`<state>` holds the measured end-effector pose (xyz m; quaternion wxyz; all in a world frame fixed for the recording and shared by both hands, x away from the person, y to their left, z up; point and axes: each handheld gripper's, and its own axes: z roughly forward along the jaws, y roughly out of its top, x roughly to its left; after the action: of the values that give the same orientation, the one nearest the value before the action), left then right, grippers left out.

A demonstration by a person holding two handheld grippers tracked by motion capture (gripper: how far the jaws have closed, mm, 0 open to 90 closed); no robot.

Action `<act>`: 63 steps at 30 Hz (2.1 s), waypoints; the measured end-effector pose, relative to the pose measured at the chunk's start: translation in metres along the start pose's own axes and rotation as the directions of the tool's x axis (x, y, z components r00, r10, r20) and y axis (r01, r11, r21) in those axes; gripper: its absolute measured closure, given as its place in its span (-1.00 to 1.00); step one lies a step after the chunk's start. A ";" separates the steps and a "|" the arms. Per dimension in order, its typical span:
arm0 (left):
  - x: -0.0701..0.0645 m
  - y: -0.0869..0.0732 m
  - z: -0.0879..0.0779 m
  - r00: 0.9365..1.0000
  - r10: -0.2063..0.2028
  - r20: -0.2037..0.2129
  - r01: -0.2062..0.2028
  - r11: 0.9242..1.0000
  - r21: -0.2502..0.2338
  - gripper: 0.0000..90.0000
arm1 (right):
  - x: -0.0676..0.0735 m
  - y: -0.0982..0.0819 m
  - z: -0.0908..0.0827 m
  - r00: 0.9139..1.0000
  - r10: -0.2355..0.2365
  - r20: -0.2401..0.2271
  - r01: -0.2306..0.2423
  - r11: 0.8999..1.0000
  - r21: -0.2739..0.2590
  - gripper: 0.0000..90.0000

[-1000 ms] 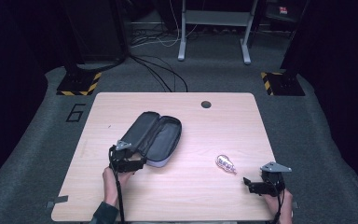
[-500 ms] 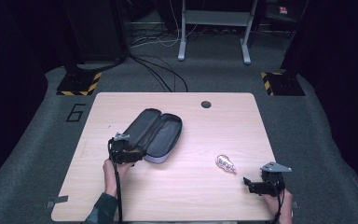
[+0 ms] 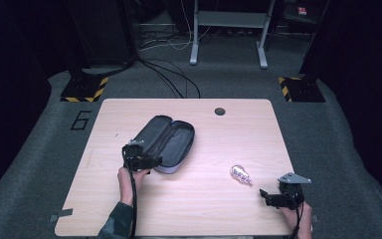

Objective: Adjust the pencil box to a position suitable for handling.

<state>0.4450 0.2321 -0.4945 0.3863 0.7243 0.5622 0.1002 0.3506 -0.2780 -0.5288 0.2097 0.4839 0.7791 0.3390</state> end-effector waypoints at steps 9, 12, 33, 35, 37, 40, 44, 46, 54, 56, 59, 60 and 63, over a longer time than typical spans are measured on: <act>-0.001 -0.004 0.003 0.999 0.034 -0.039 -0.033 0.999 0.022 -0.17 | 0.000 0.000 0.000 1.000 0.000 0.000 0.000 1.000 0.000 -0.85; -0.004 -0.003 0.005 0.998 0.053 -0.040 -0.051 0.998 0.028 -0.09 | 0.000 0.000 0.000 1.000 0.000 0.000 0.000 1.000 -0.001 -0.85; -0.011 0.008 0.023 0.953 0.299 0.051 -0.302 0.951 0.064 0.39 | 0.000 0.000 0.000 1.000 0.000 0.001 0.000 1.000 -0.001 -0.85; -0.010 0.009 0.022 0.948 0.315 0.051 -0.318 0.945 0.071 0.43 | 0.000 0.000 0.000 1.000 0.001 0.001 -0.001 1.000 -0.001 -0.85; -0.010 0.008 0.021 0.957 0.287 0.039 -0.289 0.955 0.070 0.32 | 0.000 0.000 0.000 1.000 0.001 0.002 -0.001 1.000 -0.001 -0.85; -0.010 0.005 0.016 0.979 0.205 -0.004 -0.204 0.976 0.070 -0.04 | 0.000 0.000 0.000 1.000 0.001 0.002 -0.001 1.000 -0.001 -0.85; -0.013 0.000 0.011 0.993 0.122 -0.002 -0.121 0.991 0.056 -0.10 | 0.000 0.000 0.000 1.000 0.002 0.003 -0.002 1.000 -0.001 -0.85; -0.017 -0.002 0.011 0.991 0.132 0.003 -0.132 0.989 0.070 -0.02 | 0.000 0.000 0.000 1.000 0.001 0.003 -0.001 1.000 -0.001 -0.85; -0.026 -0.001 0.014 0.981 0.189 -0.039 -0.183 0.976 0.120 0.45 | 0.000 0.000 0.000 1.000 0.002 0.004 -0.002 1.000 -0.001 -0.85; -0.025 0.000 0.014 0.979 0.199 -0.045 -0.193 0.974 0.118 0.52 | 0.000 0.000 0.000 1.000 0.003 0.004 -0.003 1.000 -0.001 -0.85; -0.024 0.001 0.015 0.972 0.230 -0.041 -0.224 0.967 0.124 0.58 | 0.000 0.000 0.000 1.000 0.003 0.004 -0.003 1.000 -0.001 -0.85; -0.023 0.002 0.016 0.968 0.246 -0.043 -0.239 0.964 0.116 0.60 | 0.000 0.000 0.000 1.000 0.002 0.003 -0.002 1.000 -0.001 -0.85; -0.021 0.004 0.017 0.960 0.275 -0.044 -0.268 0.956 0.121 0.68 | 0.000 0.000 0.000 1.000 0.003 0.003 -0.003 1.000 -0.001 -0.85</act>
<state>0.4506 0.2054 -0.4972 0.3100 0.8122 0.4734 0.1419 0.3505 -0.2780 -0.5288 0.2108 0.4854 0.7779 0.3388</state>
